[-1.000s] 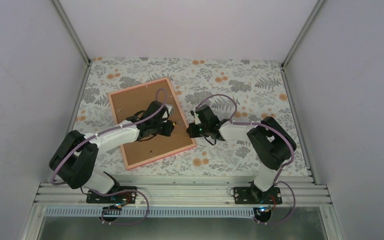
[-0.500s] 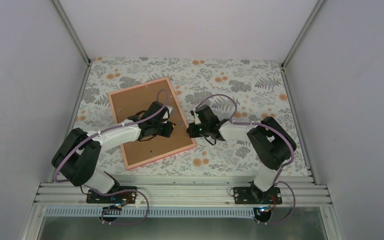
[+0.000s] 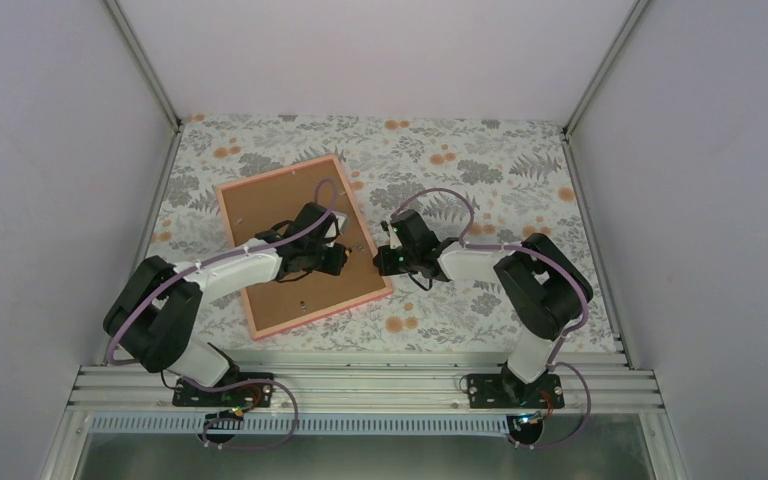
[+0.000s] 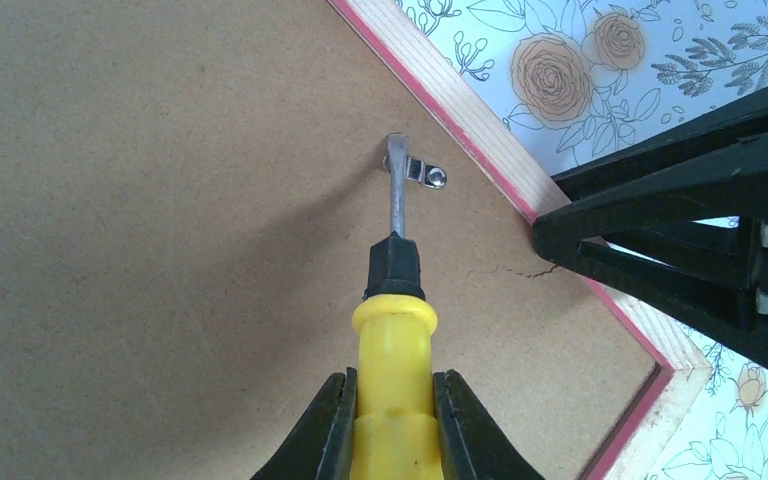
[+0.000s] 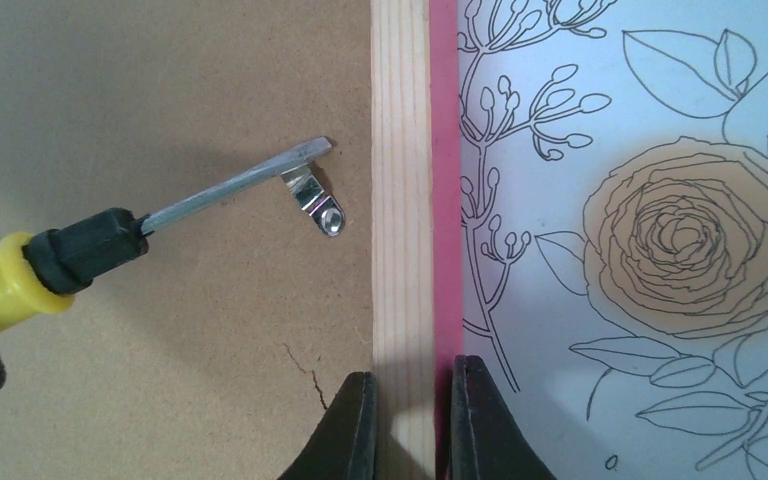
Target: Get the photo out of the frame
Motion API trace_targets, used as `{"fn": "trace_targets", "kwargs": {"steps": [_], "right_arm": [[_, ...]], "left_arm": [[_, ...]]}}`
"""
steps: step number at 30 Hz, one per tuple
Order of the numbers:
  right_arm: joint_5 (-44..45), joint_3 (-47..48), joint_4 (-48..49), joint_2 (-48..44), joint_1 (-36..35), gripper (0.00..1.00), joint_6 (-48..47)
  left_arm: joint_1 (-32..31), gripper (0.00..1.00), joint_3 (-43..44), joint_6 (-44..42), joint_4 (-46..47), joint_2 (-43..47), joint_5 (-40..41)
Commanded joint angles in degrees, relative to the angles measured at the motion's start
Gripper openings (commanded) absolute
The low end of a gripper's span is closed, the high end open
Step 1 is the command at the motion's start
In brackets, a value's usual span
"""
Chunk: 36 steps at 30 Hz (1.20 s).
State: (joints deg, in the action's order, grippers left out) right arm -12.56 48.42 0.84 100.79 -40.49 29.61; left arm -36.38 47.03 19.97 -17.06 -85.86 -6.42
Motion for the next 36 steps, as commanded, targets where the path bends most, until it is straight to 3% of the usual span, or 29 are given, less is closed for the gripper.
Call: {"fn": "trace_targets", "kwargs": {"steps": [1, 26, 36], "right_arm": [[-2.55, -0.52, -5.24, 0.91, -0.98, 0.04, -0.56], [-2.06, -0.48, -5.57, 0.67, -0.99, 0.04, -0.34], [1.45, -1.18, -10.71, -2.09, -0.95, 0.04, -2.62]], "left_arm": [[-0.09, 0.02, -0.78, -0.46, -2.95, 1.02, -1.89], [-0.95, 0.02, -2.20, 0.81, -5.55, 3.78, -1.17], [-0.88, 0.02, -2.31, 2.59, -5.30, 8.88, 4.03]]}}
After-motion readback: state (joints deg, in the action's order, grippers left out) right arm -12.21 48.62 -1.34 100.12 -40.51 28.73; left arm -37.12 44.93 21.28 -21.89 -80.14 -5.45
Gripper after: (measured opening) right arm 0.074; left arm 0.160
